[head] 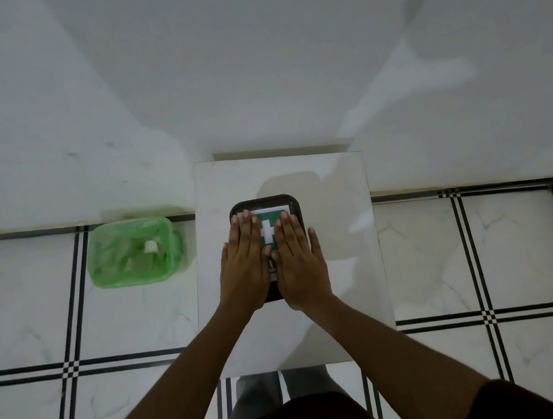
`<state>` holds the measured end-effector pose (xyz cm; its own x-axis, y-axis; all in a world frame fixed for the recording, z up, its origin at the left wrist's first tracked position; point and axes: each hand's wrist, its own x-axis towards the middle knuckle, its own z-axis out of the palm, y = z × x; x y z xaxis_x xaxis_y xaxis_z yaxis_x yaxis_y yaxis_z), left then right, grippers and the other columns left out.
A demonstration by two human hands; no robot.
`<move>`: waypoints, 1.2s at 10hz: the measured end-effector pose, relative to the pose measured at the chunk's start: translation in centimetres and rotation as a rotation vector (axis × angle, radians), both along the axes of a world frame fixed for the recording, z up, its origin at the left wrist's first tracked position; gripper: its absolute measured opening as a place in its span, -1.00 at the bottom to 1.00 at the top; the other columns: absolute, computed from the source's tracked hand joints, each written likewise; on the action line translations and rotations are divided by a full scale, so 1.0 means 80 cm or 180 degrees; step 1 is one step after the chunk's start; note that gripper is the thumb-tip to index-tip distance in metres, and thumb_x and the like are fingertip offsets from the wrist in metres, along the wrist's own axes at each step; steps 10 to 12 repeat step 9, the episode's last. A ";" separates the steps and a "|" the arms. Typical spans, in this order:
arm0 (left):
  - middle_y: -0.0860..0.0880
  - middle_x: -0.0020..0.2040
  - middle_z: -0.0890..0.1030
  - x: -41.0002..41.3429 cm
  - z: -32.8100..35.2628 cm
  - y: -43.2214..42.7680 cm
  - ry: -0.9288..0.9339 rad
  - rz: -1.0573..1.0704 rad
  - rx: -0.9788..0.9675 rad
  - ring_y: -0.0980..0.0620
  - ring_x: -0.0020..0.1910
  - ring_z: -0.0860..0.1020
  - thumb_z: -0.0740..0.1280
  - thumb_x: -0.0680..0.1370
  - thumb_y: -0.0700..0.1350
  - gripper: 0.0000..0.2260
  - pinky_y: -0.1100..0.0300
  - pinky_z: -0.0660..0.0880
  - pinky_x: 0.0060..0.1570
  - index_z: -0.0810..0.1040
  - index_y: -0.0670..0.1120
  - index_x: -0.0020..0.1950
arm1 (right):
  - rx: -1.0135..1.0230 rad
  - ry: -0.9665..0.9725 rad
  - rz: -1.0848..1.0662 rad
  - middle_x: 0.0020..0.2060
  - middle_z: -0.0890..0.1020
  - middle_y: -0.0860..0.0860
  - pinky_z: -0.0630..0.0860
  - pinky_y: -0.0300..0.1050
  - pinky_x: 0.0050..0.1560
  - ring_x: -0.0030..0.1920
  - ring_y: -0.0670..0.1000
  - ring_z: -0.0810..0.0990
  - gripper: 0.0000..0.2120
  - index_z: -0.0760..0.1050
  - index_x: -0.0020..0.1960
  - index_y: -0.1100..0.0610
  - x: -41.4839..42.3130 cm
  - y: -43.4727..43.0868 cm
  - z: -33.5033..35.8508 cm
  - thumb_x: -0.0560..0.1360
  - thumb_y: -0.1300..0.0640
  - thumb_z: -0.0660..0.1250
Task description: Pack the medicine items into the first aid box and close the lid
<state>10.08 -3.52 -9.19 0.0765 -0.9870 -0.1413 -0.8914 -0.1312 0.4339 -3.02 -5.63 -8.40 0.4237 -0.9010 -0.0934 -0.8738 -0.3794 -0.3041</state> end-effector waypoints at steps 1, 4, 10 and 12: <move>-0.16 0.57 -0.11 0.003 0.000 -0.016 -0.0085 -0.0127 0.0048 -0.08 0.54 -0.17 -0.17 0.63 0.04 -0.47 -0.03 0.03 0.51 -0.13 -0.19 0.53 | 0.0037 -0.0015 -0.0020 0.54 0.07 0.13 0.04 0.13 0.52 0.55 0.07 -0.04 -0.40 -0.06 0.53 0.19 0.000 -0.016 0.000 0.61 -0.01 0.08; -0.04 0.57 -0.18 -0.007 0.025 0.003 0.0317 0.0600 0.0148 0.00 0.54 -0.22 -0.11 0.63 0.06 -0.48 -0.18 0.07 0.48 -0.20 -0.02 0.54 | 0.0254 -0.0694 -0.0549 0.56 -0.04 0.09 0.01 0.15 0.54 0.56 0.07 -0.14 -0.44 -0.12 0.54 0.17 -0.008 -0.009 0.005 0.63 -0.05 -0.15; -0.05 0.58 -0.06 -0.002 0.052 -0.011 0.0150 0.0734 -0.0010 -0.02 0.55 -0.11 -0.09 0.64 0.04 -0.52 -0.20 0.14 0.45 -0.05 -0.05 0.54 | 0.0132 -0.0634 -0.0564 0.54 0.06 0.17 -0.06 0.10 0.54 0.55 0.12 -0.06 -0.43 0.00 0.53 0.21 -0.010 -0.024 0.027 0.62 -0.08 -0.21; -0.05 0.58 -0.06 -0.002 0.052 -0.011 0.0150 0.0734 -0.0010 -0.02 0.55 -0.11 -0.09 0.64 0.04 -0.52 -0.20 0.14 0.45 -0.05 -0.05 0.54 | 0.0132 -0.0634 -0.0564 0.54 0.06 0.17 -0.06 0.10 0.54 0.55 0.12 -0.06 -0.43 0.00 0.53 0.21 -0.010 -0.024 0.027 0.62 -0.08 -0.21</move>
